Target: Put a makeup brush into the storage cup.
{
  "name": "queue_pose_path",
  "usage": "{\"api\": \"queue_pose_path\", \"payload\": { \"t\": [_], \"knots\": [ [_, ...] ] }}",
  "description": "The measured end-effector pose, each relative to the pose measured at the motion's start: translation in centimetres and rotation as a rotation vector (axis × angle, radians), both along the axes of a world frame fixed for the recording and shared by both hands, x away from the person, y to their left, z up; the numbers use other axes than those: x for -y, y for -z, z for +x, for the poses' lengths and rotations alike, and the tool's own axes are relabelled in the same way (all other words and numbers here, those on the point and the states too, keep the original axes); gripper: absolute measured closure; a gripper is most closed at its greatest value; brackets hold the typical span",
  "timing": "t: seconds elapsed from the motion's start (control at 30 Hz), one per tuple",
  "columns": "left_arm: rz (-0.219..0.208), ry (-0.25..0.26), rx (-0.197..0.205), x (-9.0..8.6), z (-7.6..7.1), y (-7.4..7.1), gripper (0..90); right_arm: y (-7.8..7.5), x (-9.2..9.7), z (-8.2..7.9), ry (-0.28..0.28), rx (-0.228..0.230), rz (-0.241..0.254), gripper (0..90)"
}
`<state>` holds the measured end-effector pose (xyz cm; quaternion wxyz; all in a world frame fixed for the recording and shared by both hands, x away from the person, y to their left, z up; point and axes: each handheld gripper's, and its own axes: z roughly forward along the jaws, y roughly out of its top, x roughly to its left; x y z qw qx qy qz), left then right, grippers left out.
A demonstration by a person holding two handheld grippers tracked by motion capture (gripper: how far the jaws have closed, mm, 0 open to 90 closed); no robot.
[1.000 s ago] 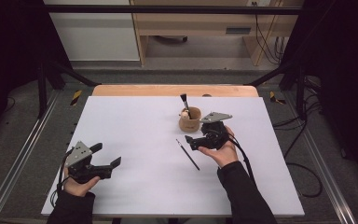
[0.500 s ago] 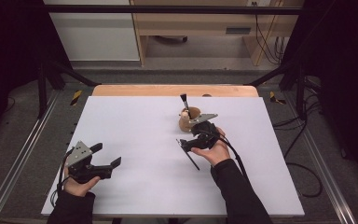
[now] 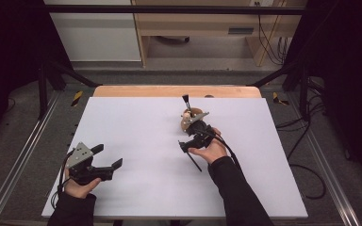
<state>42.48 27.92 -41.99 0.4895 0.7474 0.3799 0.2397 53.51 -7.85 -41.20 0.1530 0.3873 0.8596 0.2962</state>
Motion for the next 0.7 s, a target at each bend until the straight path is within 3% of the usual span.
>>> {"api": "queue_pose_path", "payload": {
  "t": [0.57, 0.7],
  "knots": [
    [0.001, 0.002, -0.002, 0.0, 0.0, 0.0, 8.6, 1.3, -1.2, 1.0, -0.026, -0.087, -0.095, 30.3],
    [0.003, 0.003, -0.002, 0.0, 0.0, 0.0, 8.6, 1.6, -1.6, 1.1, -0.018, -0.119, -0.091, 34.9]
  ]
}}
